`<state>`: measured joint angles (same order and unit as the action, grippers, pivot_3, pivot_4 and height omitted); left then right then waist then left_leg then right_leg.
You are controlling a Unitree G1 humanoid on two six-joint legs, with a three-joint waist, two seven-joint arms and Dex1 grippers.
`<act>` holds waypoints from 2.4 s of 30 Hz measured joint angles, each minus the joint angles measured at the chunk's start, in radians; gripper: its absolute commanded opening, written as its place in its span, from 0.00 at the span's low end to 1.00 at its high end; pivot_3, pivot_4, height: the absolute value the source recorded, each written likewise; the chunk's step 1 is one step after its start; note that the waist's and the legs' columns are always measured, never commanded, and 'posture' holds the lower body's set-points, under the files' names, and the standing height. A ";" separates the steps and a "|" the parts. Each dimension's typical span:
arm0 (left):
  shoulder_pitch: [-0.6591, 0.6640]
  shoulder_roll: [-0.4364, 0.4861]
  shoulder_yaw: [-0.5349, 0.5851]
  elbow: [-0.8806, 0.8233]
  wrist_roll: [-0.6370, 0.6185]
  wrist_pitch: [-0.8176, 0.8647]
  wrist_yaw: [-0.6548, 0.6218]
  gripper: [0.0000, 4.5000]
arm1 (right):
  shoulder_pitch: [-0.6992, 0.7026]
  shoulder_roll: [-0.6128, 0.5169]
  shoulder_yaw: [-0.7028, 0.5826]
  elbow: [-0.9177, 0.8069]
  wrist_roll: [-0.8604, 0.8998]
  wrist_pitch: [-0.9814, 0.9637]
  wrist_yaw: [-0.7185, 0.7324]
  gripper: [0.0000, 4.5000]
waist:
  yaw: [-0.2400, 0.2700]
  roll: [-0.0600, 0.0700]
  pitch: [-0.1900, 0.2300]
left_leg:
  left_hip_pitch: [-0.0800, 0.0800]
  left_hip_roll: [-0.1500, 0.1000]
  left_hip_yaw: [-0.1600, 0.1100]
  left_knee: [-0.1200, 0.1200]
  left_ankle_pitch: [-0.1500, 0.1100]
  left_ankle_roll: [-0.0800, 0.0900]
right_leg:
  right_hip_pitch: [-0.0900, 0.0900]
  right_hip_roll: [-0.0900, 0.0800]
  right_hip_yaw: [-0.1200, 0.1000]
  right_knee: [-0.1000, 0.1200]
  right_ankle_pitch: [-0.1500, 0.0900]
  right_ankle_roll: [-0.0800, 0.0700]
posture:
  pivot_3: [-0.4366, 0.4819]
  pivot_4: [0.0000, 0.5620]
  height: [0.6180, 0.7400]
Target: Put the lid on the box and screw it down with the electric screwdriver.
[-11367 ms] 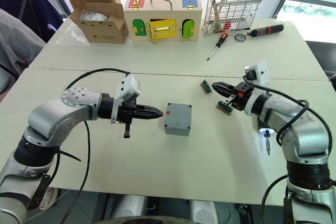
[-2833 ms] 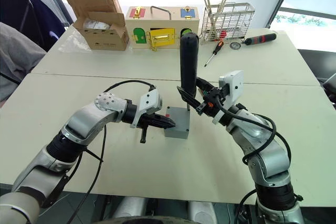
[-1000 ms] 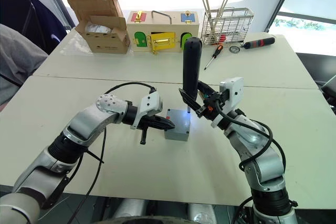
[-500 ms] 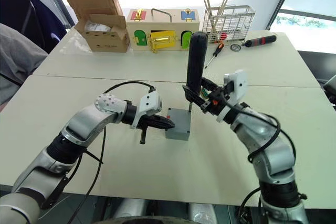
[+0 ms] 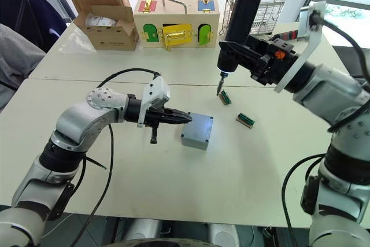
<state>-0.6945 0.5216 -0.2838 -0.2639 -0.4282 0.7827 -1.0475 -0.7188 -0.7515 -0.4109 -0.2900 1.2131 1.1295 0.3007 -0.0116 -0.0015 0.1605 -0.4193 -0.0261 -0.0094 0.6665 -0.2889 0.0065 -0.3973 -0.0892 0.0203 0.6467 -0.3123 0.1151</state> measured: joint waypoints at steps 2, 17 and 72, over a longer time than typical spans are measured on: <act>-0.001 0.000 0.003 -0.028 -0.022 0.018 -0.002 0.00 | -0.046 -0.084 -0.001 0.096 0.021 0.062 -0.012 0.43 | 0.006 -0.001 0.002 | 0.000 -0.001 0.000 0.000 0.001 0.001 | 0.000 -0.001 0.000 0.000 0.000 0.000 | 0.48 0.27 1.00; 0.037 0.020 -0.090 -0.168 -0.050 0.012 -0.012 0.00 | 0.067 -0.599 0.508 0.620 -0.410 0.328 0.438 0.43 | 0.009 0.004 0.005 | -0.003 -0.001 0.003 0.001 0.001 0.002 | -0.005 0.002 0.002 0.003 0.000 0.000 | 0.48 0.27 1.00; -0.016 -0.120 -0.174 0.374 0.293 -0.247 0.091 0.00 | 0.363 -0.147 0.572 -0.317 -0.614 0.034 0.524 0.99 | 0.023 0.001 0.004 | -0.008 -0.003 -0.001 0.016 0.002 -0.002 | -0.008 0.004 -0.001 0.016 0.001 0.002 | 0.48 0.27 1.00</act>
<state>-0.7105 0.4015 -0.4574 0.1102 -0.1352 0.5361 -0.9569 -0.3556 -0.8981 0.1609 -0.6074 0.5994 1.1637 0.8250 0.0117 -0.0009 0.1645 -0.4272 -0.0291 -0.0101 0.6828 -0.2867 0.0049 -0.4053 -0.0857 0.0197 0.6630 -0.3117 0.1168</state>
